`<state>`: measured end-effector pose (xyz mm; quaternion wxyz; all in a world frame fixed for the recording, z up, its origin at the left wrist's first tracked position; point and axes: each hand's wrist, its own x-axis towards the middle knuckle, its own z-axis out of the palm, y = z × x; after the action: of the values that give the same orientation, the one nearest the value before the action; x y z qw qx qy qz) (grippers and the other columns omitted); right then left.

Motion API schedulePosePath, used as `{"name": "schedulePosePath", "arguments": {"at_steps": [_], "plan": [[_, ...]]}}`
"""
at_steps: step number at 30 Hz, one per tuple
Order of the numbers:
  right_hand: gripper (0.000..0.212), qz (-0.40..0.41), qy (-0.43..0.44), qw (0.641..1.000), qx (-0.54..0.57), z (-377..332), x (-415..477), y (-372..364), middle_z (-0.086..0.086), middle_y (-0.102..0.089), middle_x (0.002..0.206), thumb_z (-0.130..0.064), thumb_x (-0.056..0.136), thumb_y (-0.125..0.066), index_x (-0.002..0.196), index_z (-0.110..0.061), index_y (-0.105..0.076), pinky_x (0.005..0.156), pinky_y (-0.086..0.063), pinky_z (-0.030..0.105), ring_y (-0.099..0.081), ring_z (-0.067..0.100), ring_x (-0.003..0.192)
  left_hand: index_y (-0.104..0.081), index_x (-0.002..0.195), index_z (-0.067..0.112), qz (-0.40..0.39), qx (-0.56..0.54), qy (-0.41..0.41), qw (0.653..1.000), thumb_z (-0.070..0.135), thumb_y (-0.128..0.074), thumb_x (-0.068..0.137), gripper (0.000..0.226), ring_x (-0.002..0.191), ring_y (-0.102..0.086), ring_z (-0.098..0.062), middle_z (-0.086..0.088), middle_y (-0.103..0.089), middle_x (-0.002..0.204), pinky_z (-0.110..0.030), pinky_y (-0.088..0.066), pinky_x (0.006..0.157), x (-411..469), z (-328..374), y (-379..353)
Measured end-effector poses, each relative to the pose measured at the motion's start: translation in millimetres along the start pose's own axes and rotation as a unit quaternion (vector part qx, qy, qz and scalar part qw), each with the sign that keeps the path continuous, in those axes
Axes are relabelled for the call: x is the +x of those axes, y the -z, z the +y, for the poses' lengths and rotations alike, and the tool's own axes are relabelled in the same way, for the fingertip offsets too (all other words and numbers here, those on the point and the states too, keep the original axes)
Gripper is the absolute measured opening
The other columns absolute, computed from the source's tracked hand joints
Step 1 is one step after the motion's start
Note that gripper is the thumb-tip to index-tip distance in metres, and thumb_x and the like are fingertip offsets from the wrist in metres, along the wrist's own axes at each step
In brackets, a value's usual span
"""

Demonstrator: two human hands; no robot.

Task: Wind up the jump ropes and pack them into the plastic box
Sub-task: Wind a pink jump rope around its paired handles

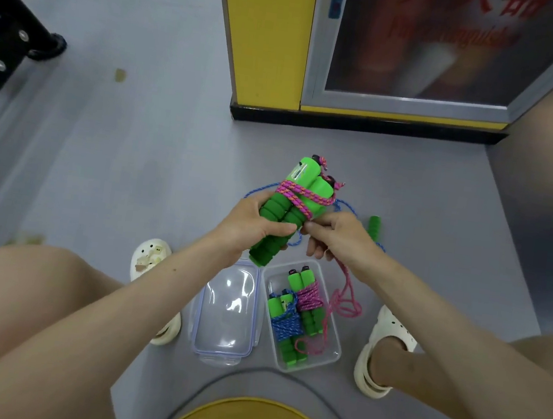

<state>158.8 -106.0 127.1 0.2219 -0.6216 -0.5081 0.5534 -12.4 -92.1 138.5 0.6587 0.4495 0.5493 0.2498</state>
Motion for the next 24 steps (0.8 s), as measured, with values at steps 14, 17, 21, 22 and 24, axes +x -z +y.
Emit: {"name": "schedulePosePath", "arguments": {"at_steps": [14, 17, 21, 22, 24], "plan": [[0.016, -0.021, -0.039, 0.997, 0.058, -4, 1, -4, 0.002, -0.059, 0.061, -0.016, 0.093, -0.059, 0.085, -0.009, -0.07, 0.054, -0.041, 0.023, -0.048, 0.008, 0.051, -0.037, 0.139, 0.035, 0.222, 0.486, -0.136, 0.834, 0.033, -0.062, 0.088, 0.057, 0.1, -0.061, -0.025, 0.002, -0.065, 0.111, -0.027, -0.033, 0.066, 3, -13, -11], [0.021, -0.043, -0.045, 0.991, 0.118, -7, 1, -8, 0.002, -0.056, 0.059, -0.01, 0.097, -0.05, 0.085, -0.005, -0.065, 0.044, -0.031, 0.02, -0.038, 0.006, 0.04, -0.035, 0.14, 0.033, 0.243, 0.534, -0.165, 0.793, 0.026, -0.058, 0.09, 0.056, 0.093, -0.062, -0.025, 0.004, -0.064, 0.111, -0.028, -0.03, 0.062, 1, -15, -14], [0.031, -0.044, -0.03, 0.985, 0.166, -12, 1, -8, 0.0, -0.059, 0.052, -0.008, 0.1, -0.041, 0.075, -0.006, -0.059, 0.039, -0.026, 0.017, -0.037, 0.005, 0.037, -0.032, 0.142, 0.03, 0.259, 0.54, -0.179, 0.781, 0.021, -0.058, 0.088, 0.06, 0.088, -0.062, -0.025, 0.002, -0.063, 0.11, -0.03, -0.03, 0.059, 2, -16, -16], [0.029, -0.045, -0.027, 0.986, 0.16, -13, 1, -9, 0.002, -0.061, 0.055, -0.009, 0.1, -0.041, 0.077, -0.005, -0.059, 0.038, -0.026, 0.016, -0.037, 0.005, 0.037, -0.031, 0.142, 0.03, 0.259, 0.538, -0.175, 0.783, 0.021, -0.058, 0.088, 0.061, 0.09, -0.061, -0.026, 0.001, -0.062, 0.111, -0.03, -0.03, 0.059, 2, -16, -16], [0.028, -0.05, -0.023, 0.988, 0.145, -12, 0, -9, 0.006, -0.062, 0.062, -0.01, 0.1, -0.041, 0.079, -0.005, -0.059, 0.038, -0.026, 0.016, -0.037, 0.005, 0.038, -0.027, 0.145, 0.028, 0.252, 0.537, -0.17, 0.787, 0.021, -0.057, 0.089, 0.063, 0.093, -0.061, -0.026, 0.0, -0.06, 0.117, -0.03, -0.031, 0.061, 2, -17, -16]]}}
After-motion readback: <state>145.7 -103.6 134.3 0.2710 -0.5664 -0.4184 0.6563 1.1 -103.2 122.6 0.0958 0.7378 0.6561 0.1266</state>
